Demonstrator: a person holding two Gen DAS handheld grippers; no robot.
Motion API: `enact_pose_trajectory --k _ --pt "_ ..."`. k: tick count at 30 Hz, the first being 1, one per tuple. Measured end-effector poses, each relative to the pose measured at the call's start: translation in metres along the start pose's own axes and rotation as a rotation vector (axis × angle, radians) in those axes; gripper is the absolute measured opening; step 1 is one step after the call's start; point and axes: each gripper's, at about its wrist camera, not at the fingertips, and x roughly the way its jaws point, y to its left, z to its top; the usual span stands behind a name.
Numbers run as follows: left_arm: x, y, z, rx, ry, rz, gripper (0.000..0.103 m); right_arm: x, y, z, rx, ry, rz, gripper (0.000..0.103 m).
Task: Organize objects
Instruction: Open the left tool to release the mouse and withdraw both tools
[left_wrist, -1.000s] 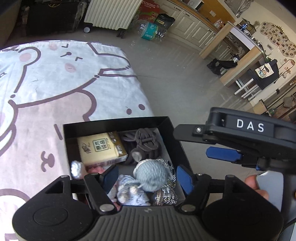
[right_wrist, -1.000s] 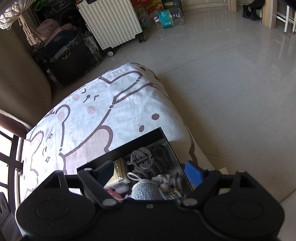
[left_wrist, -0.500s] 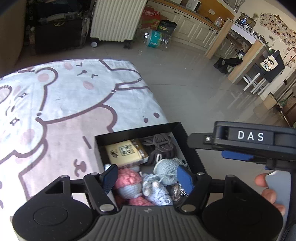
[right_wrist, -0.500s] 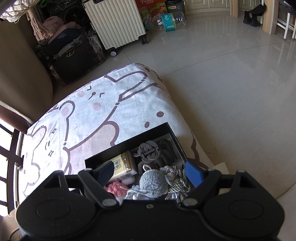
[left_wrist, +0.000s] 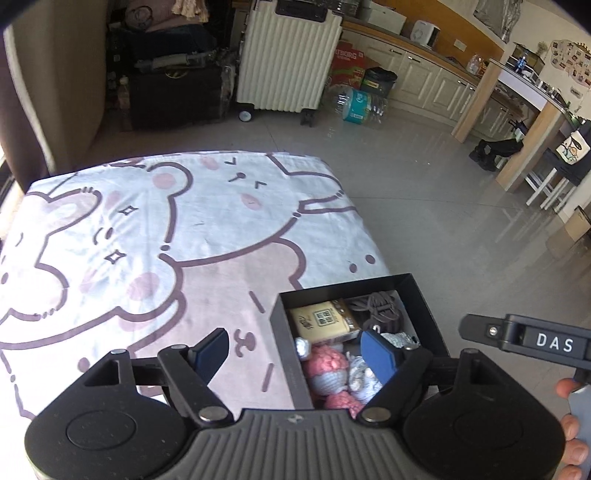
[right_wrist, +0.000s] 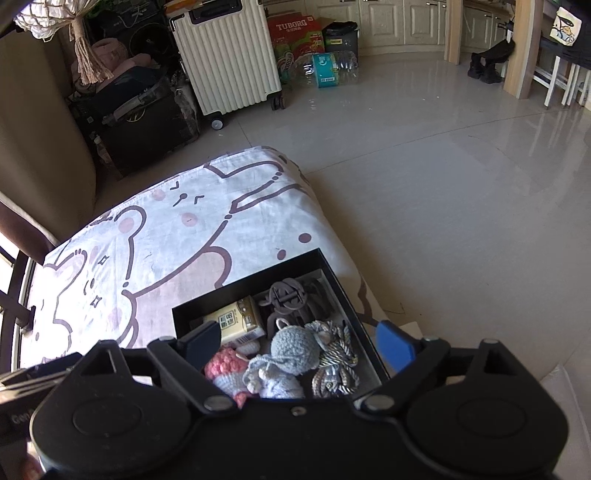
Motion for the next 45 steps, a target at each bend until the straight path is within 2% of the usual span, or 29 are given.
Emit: enact_pose_trajectory --k 6,16,20,27,29,31,33,36,45 --pt "-0.021 0.008 0.0 -0.011 -0.024 0.043 0.081 -0.018 0.004 -0.009 -0.009 -0.028 -0.025 0.097" --pt "-0.053 0.008 -0.012 0.037 -0.054 0.067 0.085 -0.045 0.012 -0.026 -0.044 -0.057 -0.05 0.098" --pt "-0.064 0.008 -0.017 0.041 -0.065 0.073 0.085 -0.053 0.014 -0.033 -0.059 -0.066 -0.067 0.101" --pt "-0.071 0.013 -0.024 0.044 -0.075 0.119 0.086 -0.066 0.022 -0.042 -0.113 -0.094 -0.11 0.103" --pt "-0.073 0.016 -0.025 0.023 -0.079 0.119 0.089 -0.07 0.022 -0.044 -0.115 -0.099 -0.108 0.103" --pt "-0.075 0.019 -0.026 0.003 -0.082 0.118 0.096 -0.072 0.022 -0.045 -0.119 -0.104 -0.111 0.103" --pt "-0.076 0.022 -0.027 -0.015 -0.088 0.108 0.097 -0.074 0.022 -0.047 -0.125 -0.108 -0.11 0.103" --pt "-0.075 0.025 -0.027 -0.025 -0.07 0.095 0.097 -0.078 0.022 -0.049 -0.13 -0.114 -0.109 0.103" --pt "-0.072 0.026 -0.028 0.004 -0.052 0.125 0.097 -0.079 0.018 -0.052 -0.111 -0.11 -0.114 0.103"
